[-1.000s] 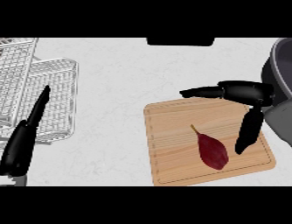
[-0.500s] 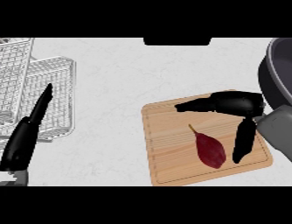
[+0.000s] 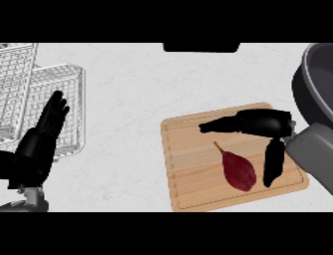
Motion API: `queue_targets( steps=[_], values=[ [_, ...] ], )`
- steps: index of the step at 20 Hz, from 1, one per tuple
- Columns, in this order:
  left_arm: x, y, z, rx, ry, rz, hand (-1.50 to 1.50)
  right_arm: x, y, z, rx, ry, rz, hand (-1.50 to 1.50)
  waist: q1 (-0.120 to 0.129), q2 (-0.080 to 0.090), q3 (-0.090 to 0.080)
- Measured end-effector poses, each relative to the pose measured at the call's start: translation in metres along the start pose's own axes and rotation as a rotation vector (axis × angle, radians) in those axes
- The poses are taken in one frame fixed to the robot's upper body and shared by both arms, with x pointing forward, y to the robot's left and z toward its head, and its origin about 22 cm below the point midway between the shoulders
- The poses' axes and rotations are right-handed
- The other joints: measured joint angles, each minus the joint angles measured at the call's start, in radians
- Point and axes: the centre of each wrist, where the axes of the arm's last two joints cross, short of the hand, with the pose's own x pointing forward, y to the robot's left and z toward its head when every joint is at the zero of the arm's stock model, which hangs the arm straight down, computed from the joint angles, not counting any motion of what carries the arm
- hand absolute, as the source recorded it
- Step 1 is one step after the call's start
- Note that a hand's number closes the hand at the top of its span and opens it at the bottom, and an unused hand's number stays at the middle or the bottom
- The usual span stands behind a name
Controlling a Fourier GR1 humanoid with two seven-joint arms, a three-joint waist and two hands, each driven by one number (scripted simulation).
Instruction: Pick the pear from the cutting board and place it in the pot
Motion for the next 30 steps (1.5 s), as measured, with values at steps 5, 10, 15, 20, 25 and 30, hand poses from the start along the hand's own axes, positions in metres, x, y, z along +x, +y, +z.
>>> queue_targets(
  steps=[5,10,15,20,25,30],
  values=[
    [0.002,-0.004,-0.01,0.007,0.025,0.103,0.0,-0.014,0.014,-0.012,-0.001,0.0,0.021,-1.5,-0.005,-0.001,-0.003],
    [0.003,-0.005,-0.018,0.016,0.038,0.124,0.0,-0.032,0.023,-0.018,0.006,0.033,0.041,-1.5,-0.007,0.0,-0.004],
    [0.003,-0.005,-0.021,0.015,0.04,0.126,0.0,-0.039,0.031,-0.029,0.016,0.024,0.057,1.5,-0.008,0.0,-0.006],
    [0.005,-0.005,-0.022,0.019,0.05,0.136,0.0,-0.037,0.036,-0.036,0.01,-0.042,0.139,1.5,-0.01,-0.001,-0.01],
    [0.003,-0.006,-0.027,0.036,0.049,0.126,0.0,-0.043,0.045,-0.036,0.0,-0.089,0.175,1.5,-0.009,-0.005,-0.01],
    [0.002,-0.003,-0.027,0.034,0.049,0.128,0.0,-0.039,0.054,-0.036,-0.033,-0.059,0.187,1.5,-0.018,-0.009,-0.011]
  ],
)
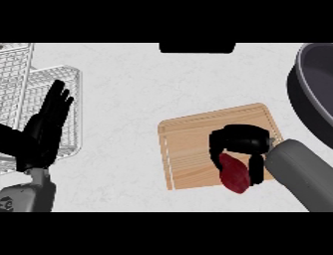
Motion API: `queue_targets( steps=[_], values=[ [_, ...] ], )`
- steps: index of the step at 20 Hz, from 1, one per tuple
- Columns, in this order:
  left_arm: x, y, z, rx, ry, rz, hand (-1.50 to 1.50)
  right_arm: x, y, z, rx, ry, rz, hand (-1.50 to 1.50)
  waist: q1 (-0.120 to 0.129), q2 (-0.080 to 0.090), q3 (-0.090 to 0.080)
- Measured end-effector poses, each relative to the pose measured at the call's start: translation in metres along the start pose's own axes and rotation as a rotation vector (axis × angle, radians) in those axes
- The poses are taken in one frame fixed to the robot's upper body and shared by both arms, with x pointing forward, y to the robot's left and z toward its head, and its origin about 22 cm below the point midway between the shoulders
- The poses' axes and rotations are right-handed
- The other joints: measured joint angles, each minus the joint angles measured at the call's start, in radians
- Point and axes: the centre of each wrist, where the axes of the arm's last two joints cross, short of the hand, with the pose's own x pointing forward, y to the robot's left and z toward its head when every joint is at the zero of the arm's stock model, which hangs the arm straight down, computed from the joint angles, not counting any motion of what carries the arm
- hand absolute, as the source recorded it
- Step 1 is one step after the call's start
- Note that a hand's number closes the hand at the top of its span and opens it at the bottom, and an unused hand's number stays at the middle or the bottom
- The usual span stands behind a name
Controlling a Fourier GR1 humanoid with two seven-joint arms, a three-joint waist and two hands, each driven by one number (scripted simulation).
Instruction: Pick the pear from the cutting board and place it in the pot
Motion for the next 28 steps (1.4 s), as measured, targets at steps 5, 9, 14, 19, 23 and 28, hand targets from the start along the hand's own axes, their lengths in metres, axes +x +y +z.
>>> queue_targets(
  steps=[5,9,14,19,23,28],
  values=[
    [-0.007,0.013,0.006,0.073,0.018,-0.014,0.0,0.005,0.014,0.008,-0.153,0.255,-0.012,1.5,-0.049,-0.024,-0.001],
    [-0.008,0.019,0.011,0.094,0.022,-0.021,0.0,0.024,0.022,0.011,-0.257,0.43,0.003,1.5,-0.072,-0.028,-0.001],
    [-0.008,0.025,0.014,0.114,0.024,-0.02,0.0,0.062,0.015,0.02,-0.498,0.511,-0.01,1.5,-0.092,-0.027,0.001],
    [-0.008,0.027,0.016,0.115,0.019,-0.019,0.0,0.101,-0.008,0.046,-0.837,0.552,-0.012,1.5,-0.097,-0.023,0.002],
    [-0.004,0.023,0.014,0.087,0.026,-0.013,0.0,0.133,-0.026,0.077,-1.068,0.6,0.024,1.5,-0.082,-0.015,0.001],
    [-0.002,0.016,0.009,0.056,0.017,-0.006,0.0,0.171,-0.038,0.121,-1.258,0.678,0.051,1.5,-0.054,-0.004,0.002]
  ],
)
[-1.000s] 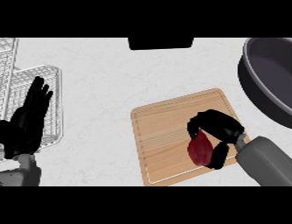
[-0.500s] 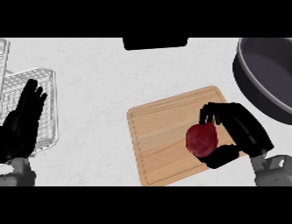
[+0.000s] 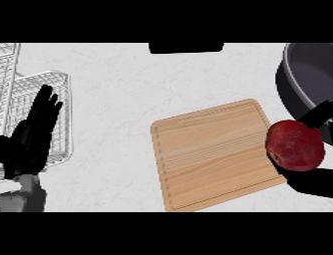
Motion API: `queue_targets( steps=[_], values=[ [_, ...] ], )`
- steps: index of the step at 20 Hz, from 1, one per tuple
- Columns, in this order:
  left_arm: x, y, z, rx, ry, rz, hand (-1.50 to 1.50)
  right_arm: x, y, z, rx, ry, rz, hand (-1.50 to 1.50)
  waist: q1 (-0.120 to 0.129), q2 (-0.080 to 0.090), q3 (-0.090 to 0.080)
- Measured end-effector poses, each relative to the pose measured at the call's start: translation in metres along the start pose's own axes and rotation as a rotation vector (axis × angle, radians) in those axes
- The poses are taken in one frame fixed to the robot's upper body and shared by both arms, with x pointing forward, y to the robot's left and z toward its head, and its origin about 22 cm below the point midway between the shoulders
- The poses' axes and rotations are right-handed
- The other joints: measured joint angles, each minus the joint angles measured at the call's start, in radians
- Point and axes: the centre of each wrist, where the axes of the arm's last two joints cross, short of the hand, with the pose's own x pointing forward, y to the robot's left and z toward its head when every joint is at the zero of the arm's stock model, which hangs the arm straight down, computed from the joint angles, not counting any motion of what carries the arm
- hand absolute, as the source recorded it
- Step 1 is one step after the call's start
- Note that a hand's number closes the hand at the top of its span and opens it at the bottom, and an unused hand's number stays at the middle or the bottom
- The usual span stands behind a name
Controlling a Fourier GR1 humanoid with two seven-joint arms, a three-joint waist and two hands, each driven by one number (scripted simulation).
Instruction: Pick the pear from the cutting board and place it in the pot
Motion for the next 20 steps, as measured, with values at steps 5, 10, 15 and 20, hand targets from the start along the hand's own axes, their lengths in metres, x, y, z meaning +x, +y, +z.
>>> queue_targets(
  steps=[5,10,15,20],
  values=[
    [0.001,-0.007,-0.005,-0.035,-0.022,0.003,0.0,-0.013,-0.041,-0.002,-0.085,0.078,-0.014,1.5,0.026,0.008,0.003],
    [0.004,-0.013,-0.007,-0.053,-0.004,0.01,0.0,-0.039,-0.061,-0.02,-0.124,0.134,-0.042,1.5,0.044,0.012,0.002],
    [0.004,-0.015,-0.011,-0.066,-0.019,0.004,0.0,-0.077,-0.063,-0.037,-0.143,0.18,-0.076,1.5,0.053,0.015,0.003],
    [0.006,-0.019,-0.013,-0.074,-0.021,0.003,0.0,-0.112,-0.067,-0.047,-0.202,0.201,0.041,1.5,0.065,0.02,0.003]
  ],
)
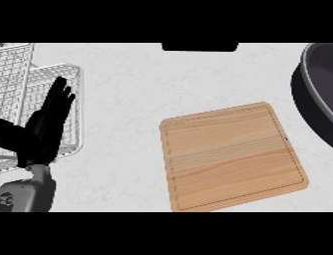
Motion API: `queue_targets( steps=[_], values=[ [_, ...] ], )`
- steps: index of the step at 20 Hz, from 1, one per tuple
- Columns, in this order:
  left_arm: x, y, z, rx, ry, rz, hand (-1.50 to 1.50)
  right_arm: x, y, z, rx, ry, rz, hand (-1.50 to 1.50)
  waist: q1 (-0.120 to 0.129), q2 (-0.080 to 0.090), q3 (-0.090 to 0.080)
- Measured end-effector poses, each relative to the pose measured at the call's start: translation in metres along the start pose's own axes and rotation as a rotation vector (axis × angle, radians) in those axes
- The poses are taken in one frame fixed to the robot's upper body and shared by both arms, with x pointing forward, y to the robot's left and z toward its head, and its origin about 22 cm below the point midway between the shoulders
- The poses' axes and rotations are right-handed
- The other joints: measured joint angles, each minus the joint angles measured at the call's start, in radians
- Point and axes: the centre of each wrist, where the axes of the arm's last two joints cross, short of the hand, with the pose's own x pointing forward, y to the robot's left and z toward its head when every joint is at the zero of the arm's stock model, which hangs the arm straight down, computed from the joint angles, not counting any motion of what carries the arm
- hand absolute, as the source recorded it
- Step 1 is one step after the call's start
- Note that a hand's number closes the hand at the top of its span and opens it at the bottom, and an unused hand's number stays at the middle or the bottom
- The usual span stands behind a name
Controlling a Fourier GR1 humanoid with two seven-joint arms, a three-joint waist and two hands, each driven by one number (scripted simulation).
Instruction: Pick the pear from the cutting board and place it in the pot
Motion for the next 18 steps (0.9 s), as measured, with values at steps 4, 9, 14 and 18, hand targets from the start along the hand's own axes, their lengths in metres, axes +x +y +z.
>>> queue_targets(
  steps=[4,9,14,18],
  values=[
    [0.002,-0.005,-0.003,-0.008,0.004,0.001,0.0,-0.029,0.005,-0.013,-0.061,0.017,0.201,1.5,0.016,0.006,0.0],
    [0.002,-0.007,-0.005,-0.001,-0.004,-0.006,0.0,-0.068,0.026,-0.034,-0.064,0.032,0.293,1.5,0.022,0.007,0.001],
    [0.002,-0.008,-0.006,-0.012,-0.007,-0.006,0.0,-0.093,0.047,-0.049,-0.002,0.094,0.266,-1.5,0.026,0.007,0.002],
    [0.002,-0.009,-0.007,-0.016,-0.015,-0.007,0.0,-0.11,0.056,-0.055,0.076,0.171,0.185,-1.5,0.029,0.008,0.002]
  ],
)
